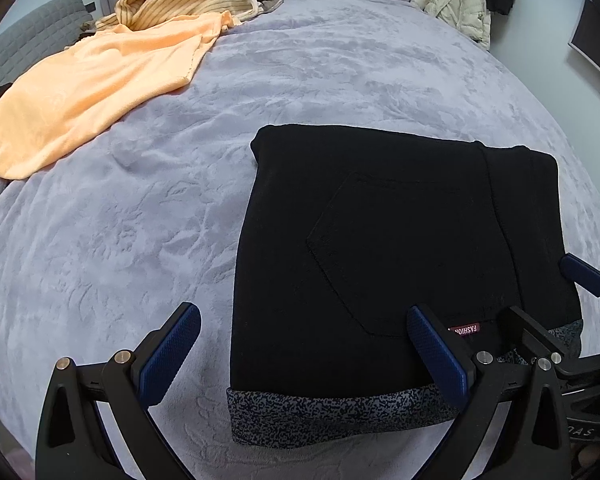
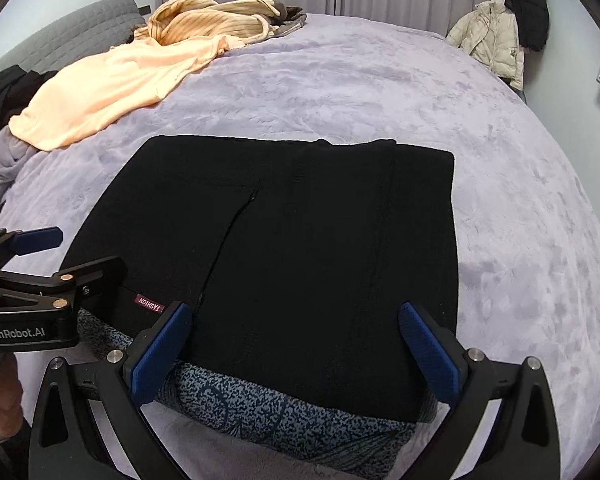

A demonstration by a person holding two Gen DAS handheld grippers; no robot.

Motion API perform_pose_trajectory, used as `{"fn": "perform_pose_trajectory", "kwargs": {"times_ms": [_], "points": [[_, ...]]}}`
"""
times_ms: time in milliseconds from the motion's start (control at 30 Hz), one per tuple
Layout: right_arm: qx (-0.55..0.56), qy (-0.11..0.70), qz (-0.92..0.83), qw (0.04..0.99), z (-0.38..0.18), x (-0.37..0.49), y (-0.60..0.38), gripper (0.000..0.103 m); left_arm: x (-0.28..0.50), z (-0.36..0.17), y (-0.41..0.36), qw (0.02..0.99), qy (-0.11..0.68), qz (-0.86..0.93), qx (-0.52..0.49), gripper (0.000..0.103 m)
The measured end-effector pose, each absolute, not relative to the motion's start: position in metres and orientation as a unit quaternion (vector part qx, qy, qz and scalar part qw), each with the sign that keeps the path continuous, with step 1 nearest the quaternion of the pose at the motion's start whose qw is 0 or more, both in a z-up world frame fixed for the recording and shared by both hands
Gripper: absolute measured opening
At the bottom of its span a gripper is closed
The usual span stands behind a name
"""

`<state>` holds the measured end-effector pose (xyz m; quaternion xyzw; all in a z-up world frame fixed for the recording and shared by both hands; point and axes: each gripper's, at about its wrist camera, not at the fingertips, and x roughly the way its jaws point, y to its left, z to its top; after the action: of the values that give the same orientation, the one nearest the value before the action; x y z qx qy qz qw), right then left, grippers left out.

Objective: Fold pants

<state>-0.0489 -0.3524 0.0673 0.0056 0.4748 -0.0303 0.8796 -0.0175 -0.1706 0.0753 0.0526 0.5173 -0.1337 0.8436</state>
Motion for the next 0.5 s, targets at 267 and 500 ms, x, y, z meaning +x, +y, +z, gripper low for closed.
{"fn": "perform_pose_trajectory", "kwargs": {"times_ms": [267, 500], "points": [[-0.044, 0.423, -0.065, 0.902, 0.101, -0.068, -0.335, 0.103, -0.025, 0.092, -0.170, 0.855, 0.498, -0.127, 0.068, 0.103], [-0.049, 0.426, -0.081, 0.900, 0.108, -0.072, -0.334, 0.103, -0.033, 0.101, -0.172, 0.861, 0.487, -0.128, 0.071, 0.103]]}}
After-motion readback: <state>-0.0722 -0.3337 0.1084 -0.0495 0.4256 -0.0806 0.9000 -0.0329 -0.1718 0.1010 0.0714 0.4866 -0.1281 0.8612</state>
